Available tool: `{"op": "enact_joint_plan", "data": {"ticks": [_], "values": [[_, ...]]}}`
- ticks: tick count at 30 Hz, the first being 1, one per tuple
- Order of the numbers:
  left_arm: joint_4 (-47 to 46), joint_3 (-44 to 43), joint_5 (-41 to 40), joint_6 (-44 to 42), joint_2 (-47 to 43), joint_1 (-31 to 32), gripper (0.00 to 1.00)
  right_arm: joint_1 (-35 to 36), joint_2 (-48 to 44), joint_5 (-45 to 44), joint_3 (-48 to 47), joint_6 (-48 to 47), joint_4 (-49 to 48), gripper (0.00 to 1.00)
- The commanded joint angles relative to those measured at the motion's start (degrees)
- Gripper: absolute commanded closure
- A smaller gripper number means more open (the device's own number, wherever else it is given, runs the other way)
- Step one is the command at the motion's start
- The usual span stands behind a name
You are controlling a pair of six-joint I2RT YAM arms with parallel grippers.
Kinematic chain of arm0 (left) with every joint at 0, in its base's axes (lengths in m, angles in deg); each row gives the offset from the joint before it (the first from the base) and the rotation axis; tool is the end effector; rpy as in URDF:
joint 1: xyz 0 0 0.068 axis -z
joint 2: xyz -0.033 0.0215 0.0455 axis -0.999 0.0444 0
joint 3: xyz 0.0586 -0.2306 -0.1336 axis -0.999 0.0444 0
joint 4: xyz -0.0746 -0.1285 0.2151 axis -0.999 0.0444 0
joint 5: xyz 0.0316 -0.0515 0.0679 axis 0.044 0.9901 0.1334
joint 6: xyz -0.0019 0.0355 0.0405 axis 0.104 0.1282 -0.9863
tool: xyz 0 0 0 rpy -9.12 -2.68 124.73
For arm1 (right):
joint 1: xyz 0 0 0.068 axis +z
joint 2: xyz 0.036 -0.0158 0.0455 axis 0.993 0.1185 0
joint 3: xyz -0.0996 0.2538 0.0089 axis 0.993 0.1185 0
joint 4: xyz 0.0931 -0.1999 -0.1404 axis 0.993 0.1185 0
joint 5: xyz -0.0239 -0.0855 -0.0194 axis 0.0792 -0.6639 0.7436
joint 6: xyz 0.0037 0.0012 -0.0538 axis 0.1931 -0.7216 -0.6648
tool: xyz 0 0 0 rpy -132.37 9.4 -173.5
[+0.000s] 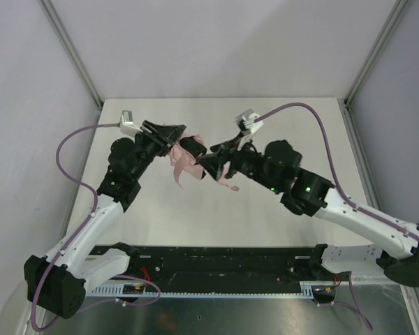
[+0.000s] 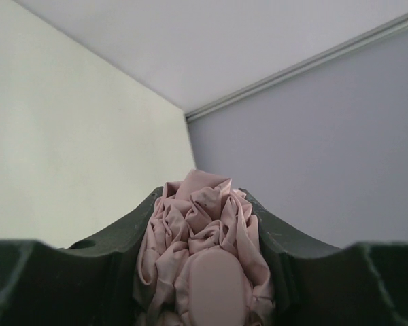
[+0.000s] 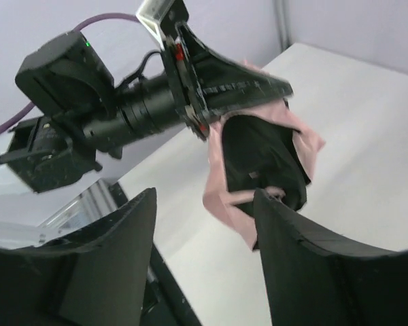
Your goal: Put away the umbrella
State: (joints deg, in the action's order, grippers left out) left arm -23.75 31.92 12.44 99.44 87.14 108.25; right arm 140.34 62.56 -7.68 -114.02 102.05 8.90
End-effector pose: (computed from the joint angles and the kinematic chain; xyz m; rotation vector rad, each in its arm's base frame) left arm 0.2195 -0.0878 0.3495 -0.4886 1.5921 -1.2194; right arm 0.1399 0.2147 0.4292 -0.5158 1.5724 1.0158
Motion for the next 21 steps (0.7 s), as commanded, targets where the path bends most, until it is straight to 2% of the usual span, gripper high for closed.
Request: {"op": "enact_joint_plan", "data": {"ticks": [1,9,15,21], "values": [[4.8,-3.4,-6.0,-5.9,-1.7,-0.1,1.00,7.2,8.2,-20.1,-8.5,-13.3,5.5,0.43],[9.5,-4.5,-10.6,-9.0,-3.7,0.0,1.00,12.3,24.4,-30.7,-26.2,-16.7,17.7,0.57],[9.9,-4.5,-11.2,-10.1,-4.5,0.0,1.00,12.9,27.9,-34.0,-28.2,-15.9,21.2,0.71],[10.1,-4.8,-11.3,-10.1,-4.6,0.1,1.00,12.2,28.8,-34.4,-28.4,-14.8,21.8,0.74]]}}
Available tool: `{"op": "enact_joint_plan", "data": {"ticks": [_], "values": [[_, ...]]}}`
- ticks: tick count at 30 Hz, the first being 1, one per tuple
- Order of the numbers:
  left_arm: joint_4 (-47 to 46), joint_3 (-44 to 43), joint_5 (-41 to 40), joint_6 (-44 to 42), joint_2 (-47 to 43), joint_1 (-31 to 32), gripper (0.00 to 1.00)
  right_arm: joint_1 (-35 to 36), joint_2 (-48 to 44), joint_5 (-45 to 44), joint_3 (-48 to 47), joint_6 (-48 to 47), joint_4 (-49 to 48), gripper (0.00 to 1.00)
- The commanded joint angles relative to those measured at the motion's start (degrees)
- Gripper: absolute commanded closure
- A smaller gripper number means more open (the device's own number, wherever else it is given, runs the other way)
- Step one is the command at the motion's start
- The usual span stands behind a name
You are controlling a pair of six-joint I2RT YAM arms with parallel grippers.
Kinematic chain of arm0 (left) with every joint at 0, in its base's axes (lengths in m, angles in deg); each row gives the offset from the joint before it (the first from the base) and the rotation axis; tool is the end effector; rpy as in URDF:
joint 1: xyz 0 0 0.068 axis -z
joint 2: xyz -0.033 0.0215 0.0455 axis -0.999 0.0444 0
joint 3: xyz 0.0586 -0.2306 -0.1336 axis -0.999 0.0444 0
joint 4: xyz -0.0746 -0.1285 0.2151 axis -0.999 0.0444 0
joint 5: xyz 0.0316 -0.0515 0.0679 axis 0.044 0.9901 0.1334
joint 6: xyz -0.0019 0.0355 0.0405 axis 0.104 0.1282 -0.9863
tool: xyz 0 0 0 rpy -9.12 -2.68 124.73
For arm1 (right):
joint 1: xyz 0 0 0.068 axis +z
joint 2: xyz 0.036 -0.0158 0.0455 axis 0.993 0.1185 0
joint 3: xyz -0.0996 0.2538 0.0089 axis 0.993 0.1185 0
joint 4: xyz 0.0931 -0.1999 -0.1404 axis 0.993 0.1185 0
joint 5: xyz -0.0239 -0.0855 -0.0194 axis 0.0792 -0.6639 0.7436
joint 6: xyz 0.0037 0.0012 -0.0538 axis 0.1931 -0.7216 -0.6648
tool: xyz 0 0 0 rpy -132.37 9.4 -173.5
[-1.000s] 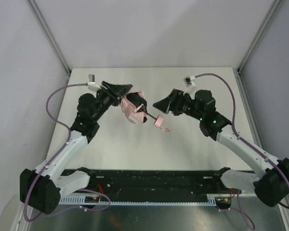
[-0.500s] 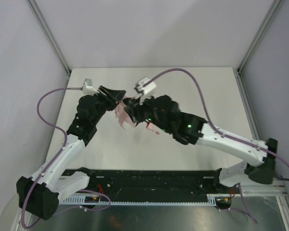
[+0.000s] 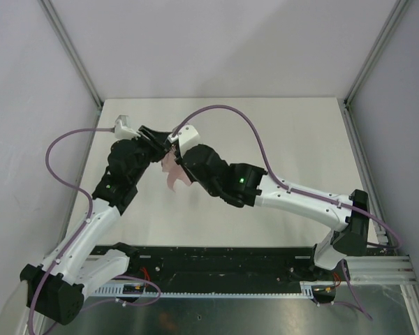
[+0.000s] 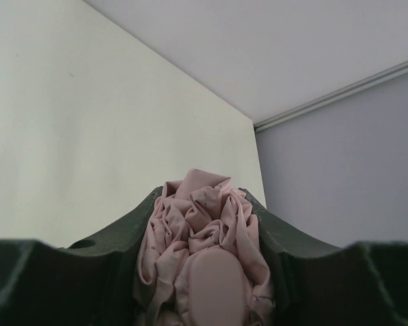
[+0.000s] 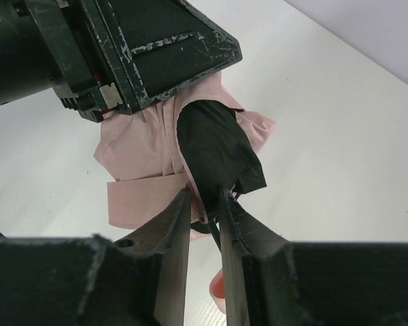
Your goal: Put away the umbrella
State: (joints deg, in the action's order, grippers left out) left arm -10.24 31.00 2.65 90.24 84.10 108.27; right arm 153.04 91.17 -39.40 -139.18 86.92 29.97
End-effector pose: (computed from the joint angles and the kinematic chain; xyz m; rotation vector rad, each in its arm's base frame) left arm 0.2091 -0.0774 0.3407 -0.5303 1.7014 -0.9039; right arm 0.1471 0.3440 0.3967 -0.7178 1.7886 0.2880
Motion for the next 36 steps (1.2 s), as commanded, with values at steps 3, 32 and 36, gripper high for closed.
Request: {"op": "enact_joint_plan", "data": {"ticks": [3,32,36], "values": [[-3.5,-3.9,-1.0,-0.3,-1.6,0.0,1.00,-1.4,0.6,0.3,-3.5,2.1,0.1,0.76],[-14.1,0.5,-6.2,3.9,-5.2,0.0,1.00,-16.4,-9.0,54.7,25.6,68.1,-64.4,1.00],[-15.2,1.5,-6.5,8.4,-6.5,-0.3,1.00,-16.3,-5.8,55.7,29.1,75.6,-79.7,1.00]]}}
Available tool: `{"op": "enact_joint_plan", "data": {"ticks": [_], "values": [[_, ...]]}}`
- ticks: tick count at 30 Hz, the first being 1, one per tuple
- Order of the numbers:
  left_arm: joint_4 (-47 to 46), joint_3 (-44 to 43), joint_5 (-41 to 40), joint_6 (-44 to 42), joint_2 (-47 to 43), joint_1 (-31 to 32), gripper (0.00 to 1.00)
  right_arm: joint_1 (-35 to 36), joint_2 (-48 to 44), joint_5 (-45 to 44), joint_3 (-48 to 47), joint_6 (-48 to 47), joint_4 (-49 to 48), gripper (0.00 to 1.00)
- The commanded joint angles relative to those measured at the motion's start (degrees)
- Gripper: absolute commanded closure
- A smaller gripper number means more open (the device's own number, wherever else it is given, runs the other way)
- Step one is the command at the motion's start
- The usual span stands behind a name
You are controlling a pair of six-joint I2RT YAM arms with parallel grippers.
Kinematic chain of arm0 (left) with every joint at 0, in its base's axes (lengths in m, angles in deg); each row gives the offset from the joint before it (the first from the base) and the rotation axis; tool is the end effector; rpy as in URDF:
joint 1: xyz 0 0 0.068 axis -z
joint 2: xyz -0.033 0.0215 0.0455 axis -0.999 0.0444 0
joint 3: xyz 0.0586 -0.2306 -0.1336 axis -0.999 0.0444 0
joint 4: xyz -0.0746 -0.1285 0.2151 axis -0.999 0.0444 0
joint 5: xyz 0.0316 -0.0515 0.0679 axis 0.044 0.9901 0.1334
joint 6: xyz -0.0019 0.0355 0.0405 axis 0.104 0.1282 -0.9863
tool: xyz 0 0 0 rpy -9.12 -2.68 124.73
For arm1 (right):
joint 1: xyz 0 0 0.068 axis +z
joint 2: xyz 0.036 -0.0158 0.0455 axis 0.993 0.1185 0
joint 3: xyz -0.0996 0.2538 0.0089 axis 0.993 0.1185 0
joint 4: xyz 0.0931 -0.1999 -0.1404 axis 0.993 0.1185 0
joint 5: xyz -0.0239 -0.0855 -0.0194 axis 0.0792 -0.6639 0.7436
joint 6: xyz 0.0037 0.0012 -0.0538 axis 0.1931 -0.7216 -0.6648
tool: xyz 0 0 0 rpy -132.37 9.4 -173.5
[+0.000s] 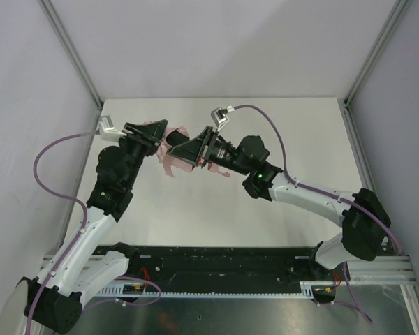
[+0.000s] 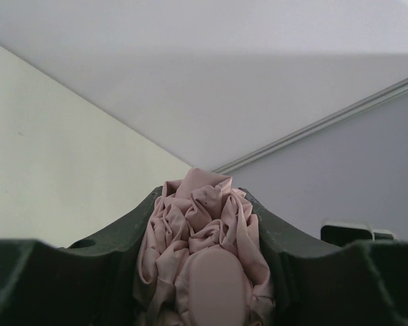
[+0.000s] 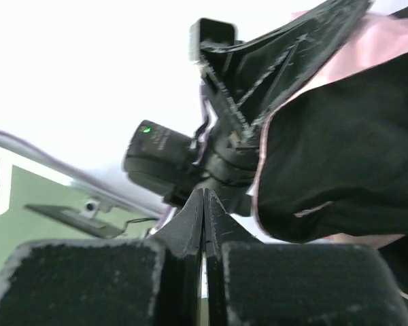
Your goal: Put away the umbrella
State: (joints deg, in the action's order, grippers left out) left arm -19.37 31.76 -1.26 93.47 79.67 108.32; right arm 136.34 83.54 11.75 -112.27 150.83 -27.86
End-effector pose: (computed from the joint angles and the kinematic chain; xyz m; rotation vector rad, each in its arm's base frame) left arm 0.1930 -0.0689 0.3684 -0.5671 1.4480 -0.9909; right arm 0.2041 0.2904 0.3814 -0.1158 1.6306 1.9299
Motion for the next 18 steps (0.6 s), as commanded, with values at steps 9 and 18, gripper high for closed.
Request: {"op": "enact_joint_plan", "data": {"ticks": [9,18], "values": [[-6.3,-0.4,-1.4,9.6,-5.5,-1.4,1.00,-0.5,-8.1,0.8,5.8,-10.5,-4.6,1.00],[-6.1,-4.2,-6.9,10.0,-4.1,-1.8,1.00,8.0,-20.7,-12.5,6.8,-28.3,29.9,0.65]]}}
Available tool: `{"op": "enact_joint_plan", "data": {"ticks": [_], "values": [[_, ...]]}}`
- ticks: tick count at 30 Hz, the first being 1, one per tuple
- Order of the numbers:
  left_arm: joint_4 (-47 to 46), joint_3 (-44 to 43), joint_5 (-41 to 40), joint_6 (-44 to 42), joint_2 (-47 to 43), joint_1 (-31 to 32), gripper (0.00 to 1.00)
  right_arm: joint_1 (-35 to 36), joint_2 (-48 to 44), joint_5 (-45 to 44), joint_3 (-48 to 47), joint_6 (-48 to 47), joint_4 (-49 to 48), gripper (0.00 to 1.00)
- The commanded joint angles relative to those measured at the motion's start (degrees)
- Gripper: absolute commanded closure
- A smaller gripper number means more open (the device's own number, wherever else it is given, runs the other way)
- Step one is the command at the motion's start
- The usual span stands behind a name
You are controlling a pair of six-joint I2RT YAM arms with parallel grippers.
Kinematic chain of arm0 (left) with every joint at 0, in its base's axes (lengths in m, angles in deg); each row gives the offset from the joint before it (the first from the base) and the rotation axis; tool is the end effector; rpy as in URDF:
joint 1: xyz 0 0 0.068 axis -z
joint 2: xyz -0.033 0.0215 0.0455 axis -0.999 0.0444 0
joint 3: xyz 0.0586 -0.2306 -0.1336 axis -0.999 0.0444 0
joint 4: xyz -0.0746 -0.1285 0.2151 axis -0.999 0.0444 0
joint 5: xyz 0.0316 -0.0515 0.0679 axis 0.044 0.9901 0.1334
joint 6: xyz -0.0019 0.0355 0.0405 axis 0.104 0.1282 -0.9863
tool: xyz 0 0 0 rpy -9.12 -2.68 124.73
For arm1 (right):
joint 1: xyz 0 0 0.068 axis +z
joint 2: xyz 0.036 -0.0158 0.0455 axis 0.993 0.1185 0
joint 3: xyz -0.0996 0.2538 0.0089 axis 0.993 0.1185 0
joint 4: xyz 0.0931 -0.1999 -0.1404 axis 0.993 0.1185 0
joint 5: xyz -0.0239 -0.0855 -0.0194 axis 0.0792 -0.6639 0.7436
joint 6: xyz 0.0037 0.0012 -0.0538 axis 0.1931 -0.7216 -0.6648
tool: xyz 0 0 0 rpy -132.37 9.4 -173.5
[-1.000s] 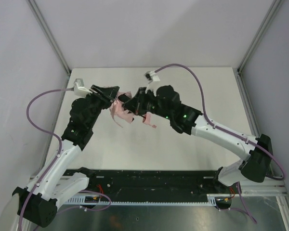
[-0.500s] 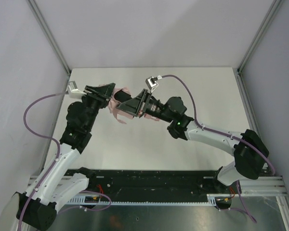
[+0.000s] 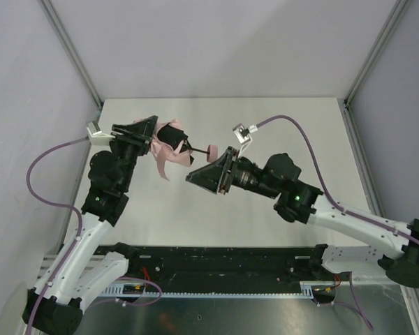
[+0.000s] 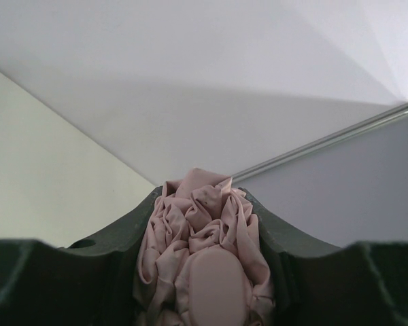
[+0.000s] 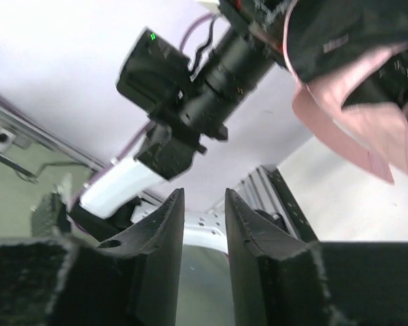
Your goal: Put away the umbrella
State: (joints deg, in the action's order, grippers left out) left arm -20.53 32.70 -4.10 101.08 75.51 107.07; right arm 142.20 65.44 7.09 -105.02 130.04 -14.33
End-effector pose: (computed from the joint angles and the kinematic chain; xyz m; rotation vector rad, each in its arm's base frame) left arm 0.1778 -0.0569 0.3775 -0.6944 1.3166 -1.0778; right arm 0.1350 0.2405 0.4049 -0.3861 1.5470 1.6671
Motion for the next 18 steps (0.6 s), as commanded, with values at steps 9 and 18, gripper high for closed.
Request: {"op": "enact_joint_plan", "data": {"ticks": [9,18], "values": [[-5.6,-9.0,1.4,13.7,4.1,-4.4,1.00,-4.3,-16.3,-18.5,12.7,-2.2,26.8,0.59],[-10.6,-7.4,7.1,21.8,4.6,-5.0,1.00,-20.3,-10.0,1.3,22.8,34.6,3.2,0.28]]}}
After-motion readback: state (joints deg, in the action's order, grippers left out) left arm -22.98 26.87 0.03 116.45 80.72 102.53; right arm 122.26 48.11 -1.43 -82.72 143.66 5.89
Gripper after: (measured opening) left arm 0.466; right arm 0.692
